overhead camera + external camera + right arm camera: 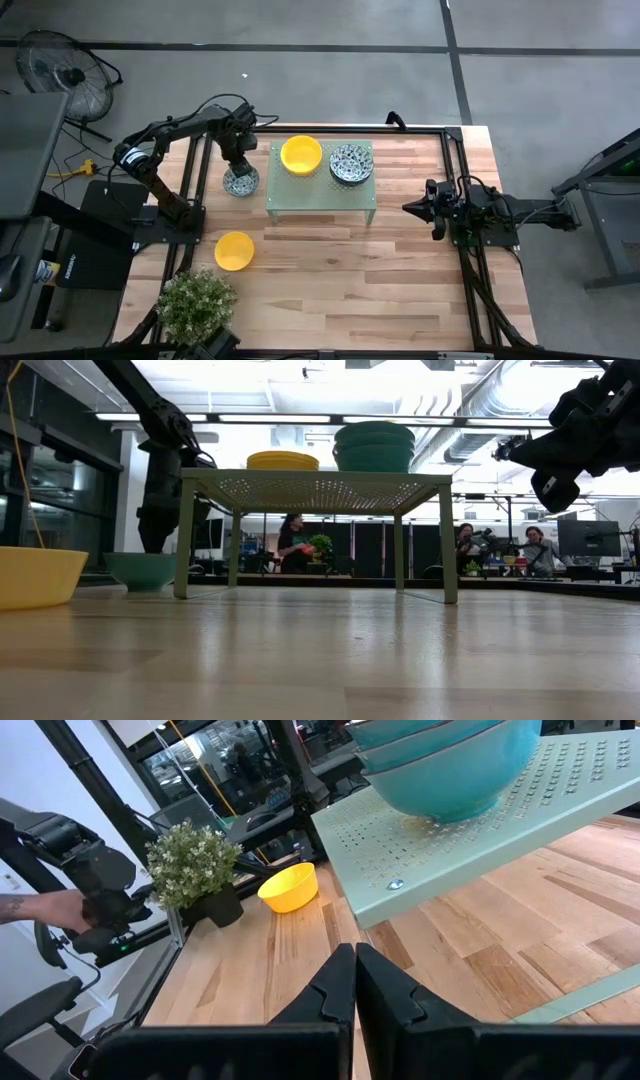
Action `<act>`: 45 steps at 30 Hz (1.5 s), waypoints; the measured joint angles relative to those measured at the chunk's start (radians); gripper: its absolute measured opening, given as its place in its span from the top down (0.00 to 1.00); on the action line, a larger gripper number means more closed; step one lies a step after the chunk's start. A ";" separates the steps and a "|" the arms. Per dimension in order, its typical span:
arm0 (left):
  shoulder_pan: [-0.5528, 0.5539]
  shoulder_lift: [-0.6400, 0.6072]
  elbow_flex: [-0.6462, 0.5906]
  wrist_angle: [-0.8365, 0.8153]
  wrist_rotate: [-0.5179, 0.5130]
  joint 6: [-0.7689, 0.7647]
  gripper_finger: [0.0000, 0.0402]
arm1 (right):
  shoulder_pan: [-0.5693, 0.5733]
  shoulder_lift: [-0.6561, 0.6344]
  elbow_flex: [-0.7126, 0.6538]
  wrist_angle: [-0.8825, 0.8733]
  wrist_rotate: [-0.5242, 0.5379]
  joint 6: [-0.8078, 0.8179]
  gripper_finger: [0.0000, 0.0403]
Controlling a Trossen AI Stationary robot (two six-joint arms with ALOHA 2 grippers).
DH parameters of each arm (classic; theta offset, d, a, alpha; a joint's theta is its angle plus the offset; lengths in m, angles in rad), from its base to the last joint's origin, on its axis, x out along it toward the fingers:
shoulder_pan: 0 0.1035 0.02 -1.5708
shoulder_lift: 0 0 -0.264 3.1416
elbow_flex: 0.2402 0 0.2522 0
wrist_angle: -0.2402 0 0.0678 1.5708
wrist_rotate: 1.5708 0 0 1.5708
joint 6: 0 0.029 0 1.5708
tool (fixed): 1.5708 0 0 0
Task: Pick & Place Mini bowls
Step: Stack the blue bowl on top of the blue bowls on the shelf
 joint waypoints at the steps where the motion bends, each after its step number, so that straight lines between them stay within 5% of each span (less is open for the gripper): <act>1: 0.000 0.000 -0.008 0.004 0.000 0.000 0.75 | 0.000 0.000 0.000 0.000 0.000 0.000 1.00; 9: 0.002 -0.003 -0.136 0.070 0.035 -0.030 0.83 | 0.000 0.000 0.000 0.000 0.000 0.000 1.00; 17: 0.002 -0.003 -0.107 0.056 0.074 -0.018 0.96 | 0.000 0.000 0.000 0.000 0.000 0.000 1.00; 35: 0.003 0.002 0.082 -0.136 0.072 0.040 0.98 | 0.000 0.000 0.000 0.000 0.000 0.000 1.00; 45: 0.003 0.001 0.320 -0.358 0.011 0.072 0.98 | 0.000 0.000 0.000 0.000 0.000 0.000 1.00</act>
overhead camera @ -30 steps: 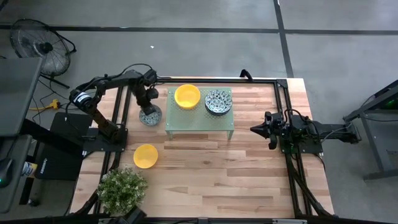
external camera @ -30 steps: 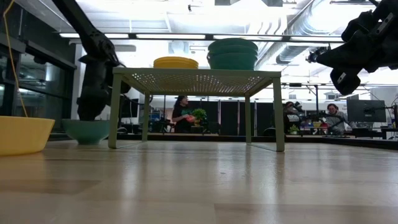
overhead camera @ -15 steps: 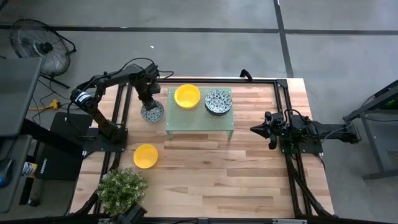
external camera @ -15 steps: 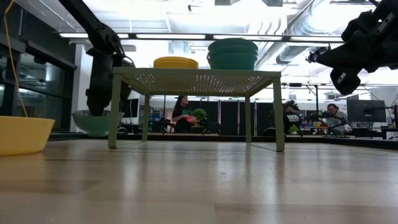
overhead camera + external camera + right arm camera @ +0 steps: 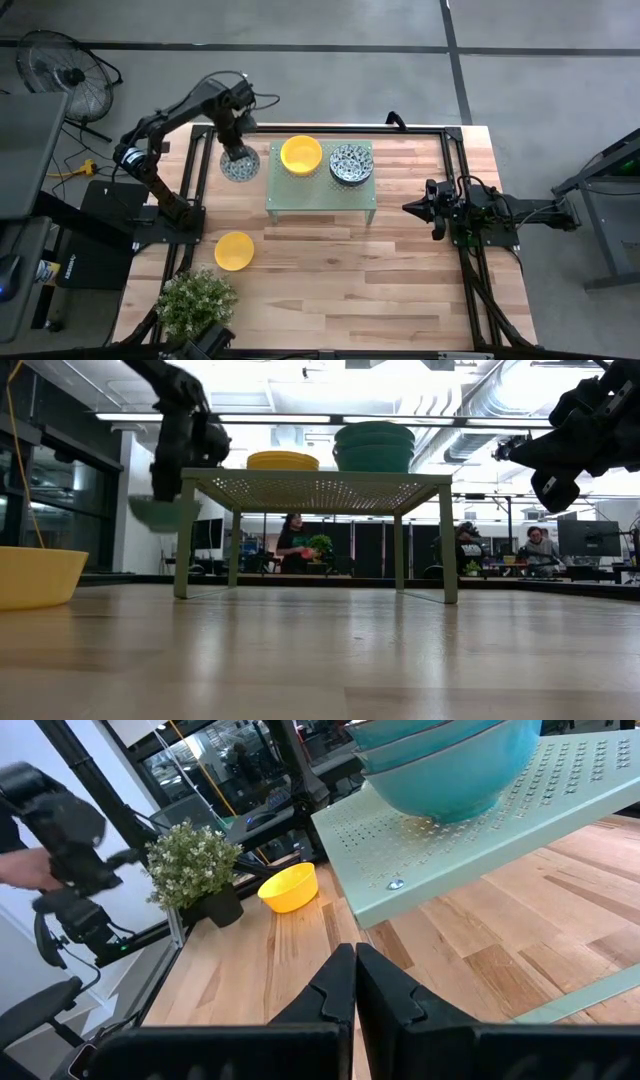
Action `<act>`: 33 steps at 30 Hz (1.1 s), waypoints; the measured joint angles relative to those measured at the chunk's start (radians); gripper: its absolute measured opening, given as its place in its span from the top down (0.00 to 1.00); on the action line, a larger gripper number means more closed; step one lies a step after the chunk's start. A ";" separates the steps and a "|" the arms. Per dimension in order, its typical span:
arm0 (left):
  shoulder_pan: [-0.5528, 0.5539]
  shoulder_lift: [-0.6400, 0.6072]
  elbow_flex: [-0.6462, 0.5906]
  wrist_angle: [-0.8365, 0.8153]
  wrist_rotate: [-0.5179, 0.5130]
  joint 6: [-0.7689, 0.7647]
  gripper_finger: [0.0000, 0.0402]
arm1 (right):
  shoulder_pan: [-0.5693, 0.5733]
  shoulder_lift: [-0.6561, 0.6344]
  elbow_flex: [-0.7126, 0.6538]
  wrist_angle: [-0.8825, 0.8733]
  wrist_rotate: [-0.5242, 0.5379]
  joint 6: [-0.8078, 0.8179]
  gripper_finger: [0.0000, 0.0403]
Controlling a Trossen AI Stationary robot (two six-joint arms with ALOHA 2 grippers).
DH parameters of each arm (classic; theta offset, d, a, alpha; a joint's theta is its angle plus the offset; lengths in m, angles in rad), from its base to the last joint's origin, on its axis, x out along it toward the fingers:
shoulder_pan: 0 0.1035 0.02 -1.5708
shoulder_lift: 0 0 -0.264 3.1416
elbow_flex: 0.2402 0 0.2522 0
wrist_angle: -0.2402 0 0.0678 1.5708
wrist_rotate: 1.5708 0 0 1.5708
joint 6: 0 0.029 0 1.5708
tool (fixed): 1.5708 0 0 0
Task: Pick & Place Mini bowls
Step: Stack the blue bowl on top of the blue bowls on the shelf
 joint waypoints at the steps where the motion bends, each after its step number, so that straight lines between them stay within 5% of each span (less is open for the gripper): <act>1: 0.000 0.000 0.034 -0.017 -0.001 0.000 0.98 | 0.000 0.000 0.000 0.000 0.000 0.000 1.00; 10: 0.000 -0.001 0.347 -0.187 0.004 -0.041 0.98 | 0.000 0.000 0.000 0.000 0.000 0.000 1.00; 17: -0.023 -0.002 0.519 -0.203 0.156 -0.095 0.98 | 0.000 0.000 0.000 0.000 0.000 0.000 1.00; 23: -0.093 -0.002 0.618 -0.201 0.188 -0.141 0.98 | 0.000 0.000 0.000 0.000 0.000 0.000 1.00; 33: -0.273 -0.002 0.641 -0.093 -0.021 -0.232 0.98 | -0.001 0.000 -0.002 0.019 0.038 0.000 1.00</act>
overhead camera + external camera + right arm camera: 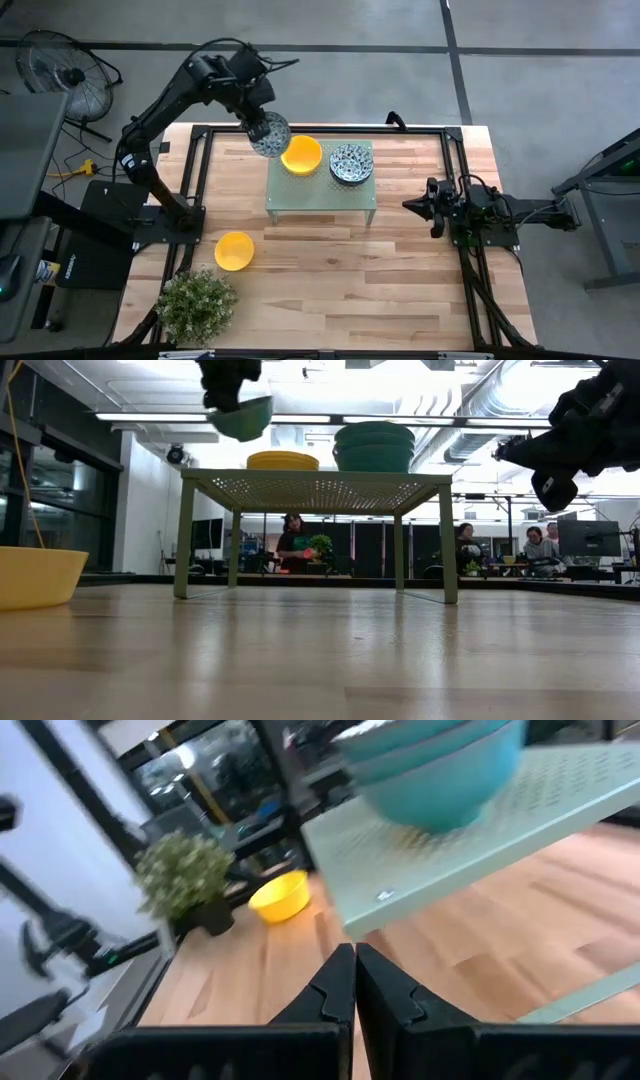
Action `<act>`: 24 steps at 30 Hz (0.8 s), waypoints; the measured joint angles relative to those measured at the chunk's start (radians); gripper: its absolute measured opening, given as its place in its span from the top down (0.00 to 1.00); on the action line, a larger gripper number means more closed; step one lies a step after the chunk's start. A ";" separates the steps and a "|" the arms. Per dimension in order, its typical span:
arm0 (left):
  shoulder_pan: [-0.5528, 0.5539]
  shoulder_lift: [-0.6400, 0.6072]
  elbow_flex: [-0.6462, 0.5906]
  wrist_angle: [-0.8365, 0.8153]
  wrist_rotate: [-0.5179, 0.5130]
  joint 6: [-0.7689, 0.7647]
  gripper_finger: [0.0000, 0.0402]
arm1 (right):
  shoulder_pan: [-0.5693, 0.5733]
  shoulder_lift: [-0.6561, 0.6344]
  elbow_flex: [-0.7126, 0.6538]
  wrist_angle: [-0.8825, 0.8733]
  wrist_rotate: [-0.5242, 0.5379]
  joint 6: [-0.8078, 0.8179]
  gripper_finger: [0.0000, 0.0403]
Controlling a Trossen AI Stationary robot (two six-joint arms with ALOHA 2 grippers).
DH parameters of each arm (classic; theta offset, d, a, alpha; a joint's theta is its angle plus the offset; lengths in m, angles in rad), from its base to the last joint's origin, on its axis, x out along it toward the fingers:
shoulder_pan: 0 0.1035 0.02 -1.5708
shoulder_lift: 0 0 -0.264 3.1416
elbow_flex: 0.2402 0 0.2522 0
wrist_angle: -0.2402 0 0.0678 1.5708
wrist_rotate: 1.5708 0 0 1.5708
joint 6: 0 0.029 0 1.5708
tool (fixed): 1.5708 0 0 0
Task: Pick & Place Mini bowls
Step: Stack the blue bowl on top of the blue bowls on the shelf
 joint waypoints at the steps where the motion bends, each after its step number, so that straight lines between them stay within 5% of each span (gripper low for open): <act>1: -0.017 0.000 0.000 0.019 -0.011 -0.007 0.98 | 0.000 0.000 -0.001 0.014 0.018 0.001 1.00; 7: -0.086 0.000 0.000 0.164 -0.063 -0.028 0.98 | 0.000 0.000 -0.001 0.081 0.001 0.314 1.00; 12: -0.140 0.000 0.000 0.325 -0.129 -0.023 0.98 | 0.000 0.006 -0.001 0.091 0.073 0.397 1.00; 15: -0.163 0.000 0.000 0.385 -0.170 -0.021 0.98 | -0.001 0.006 -0.001 0.149 0.084 0.407 1.00; 20: -0.196 0.000 0.000 0.467 -0.225 -0.001 0.98 | 0.000 0.006 0.003 0.357 -0.038 0.260 1.00; 24: -0.228 0.005 0.000 0.524 -0.271 0.029 0.98 | 0.000 0.042 0.073 0.285 -0.003 0.178 1.00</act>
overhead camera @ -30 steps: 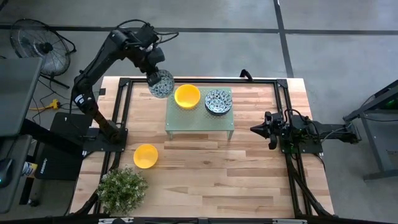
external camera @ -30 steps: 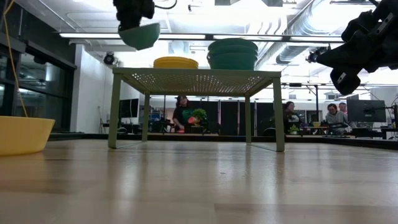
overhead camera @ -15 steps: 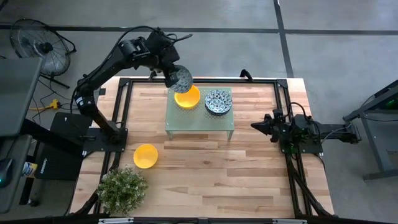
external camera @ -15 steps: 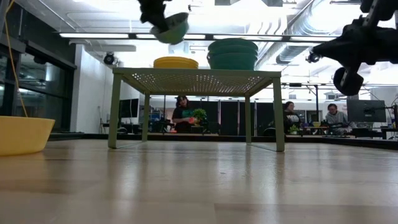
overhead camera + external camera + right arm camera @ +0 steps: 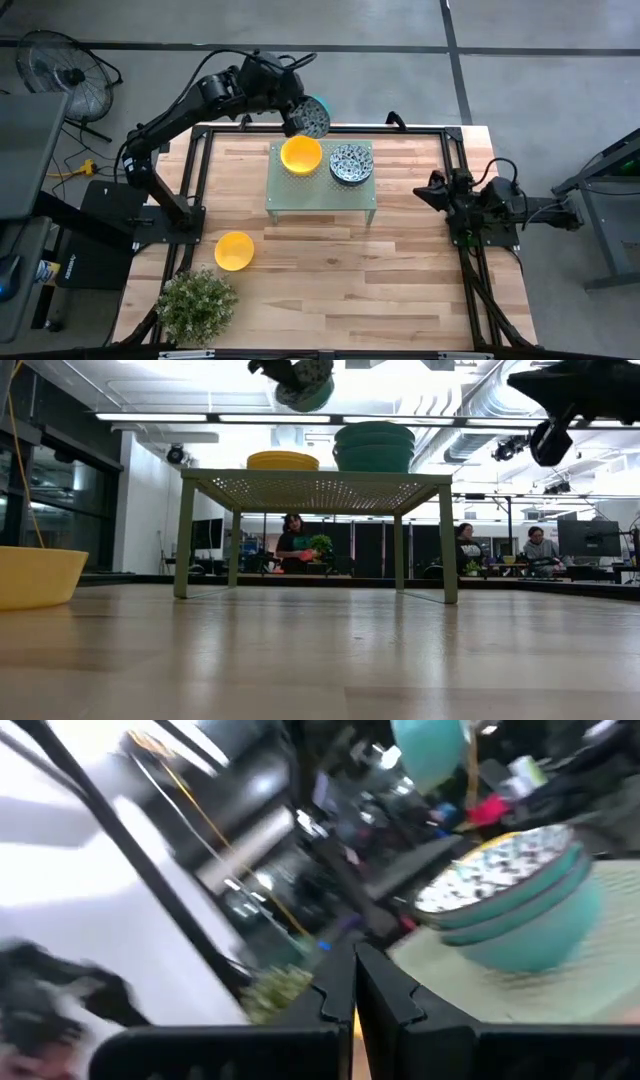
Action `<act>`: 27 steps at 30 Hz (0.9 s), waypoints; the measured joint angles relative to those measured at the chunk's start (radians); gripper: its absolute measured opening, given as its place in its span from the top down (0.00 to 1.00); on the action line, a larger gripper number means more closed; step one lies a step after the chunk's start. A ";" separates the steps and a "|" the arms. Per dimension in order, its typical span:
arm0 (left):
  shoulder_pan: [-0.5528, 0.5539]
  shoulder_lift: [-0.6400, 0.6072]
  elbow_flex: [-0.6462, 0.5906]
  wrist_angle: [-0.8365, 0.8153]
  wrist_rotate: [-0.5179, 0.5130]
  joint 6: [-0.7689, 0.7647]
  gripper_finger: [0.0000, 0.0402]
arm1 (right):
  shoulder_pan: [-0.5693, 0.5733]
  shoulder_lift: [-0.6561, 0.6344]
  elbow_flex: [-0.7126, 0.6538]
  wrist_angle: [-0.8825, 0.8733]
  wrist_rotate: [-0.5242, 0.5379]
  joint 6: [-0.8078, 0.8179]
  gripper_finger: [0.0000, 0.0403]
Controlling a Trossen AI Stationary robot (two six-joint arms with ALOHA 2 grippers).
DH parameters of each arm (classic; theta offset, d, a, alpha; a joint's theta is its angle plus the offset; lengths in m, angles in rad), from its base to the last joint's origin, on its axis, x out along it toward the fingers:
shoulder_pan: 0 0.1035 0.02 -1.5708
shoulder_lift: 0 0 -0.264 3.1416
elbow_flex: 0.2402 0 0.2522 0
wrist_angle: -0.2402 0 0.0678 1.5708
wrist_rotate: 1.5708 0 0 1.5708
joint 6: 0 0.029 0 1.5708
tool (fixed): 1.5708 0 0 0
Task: Pick & Place Mini bowls
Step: Stack the blue bowl on top of the blue bowls on the shelf
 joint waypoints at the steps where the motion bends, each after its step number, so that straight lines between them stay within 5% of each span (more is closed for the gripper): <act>1: -0.013 0.010 0.001 0.022 -0.011 0.013 0.98 | 0.000 0.024 0.029 -0.037 0.012 -0.035 1.00; 10: -0.075 0.066 0.002 0.153 -0.094 0.121 0.98 | 0.000 0.431 0.396 -0.263 0.153 -0.444 0.98; 17: -0.103 0.103 0.002 0.283 -0.141 0.259 0.98 | 0.000 0.801 0.660 -0.298 0.277 -0.648 0.73; 23: -0.137 0.124 0.002 0.364 -0.231 0.463 0.98 | -0.003 1.011 0.863 -0.252 0.661 -0.701 0.53; 27: -0.158 0.133 -0.002 0.395 -0.247 0.589 0.98 | -0.002 1.104 0.979 -0.250 0.671 -0.843 0.50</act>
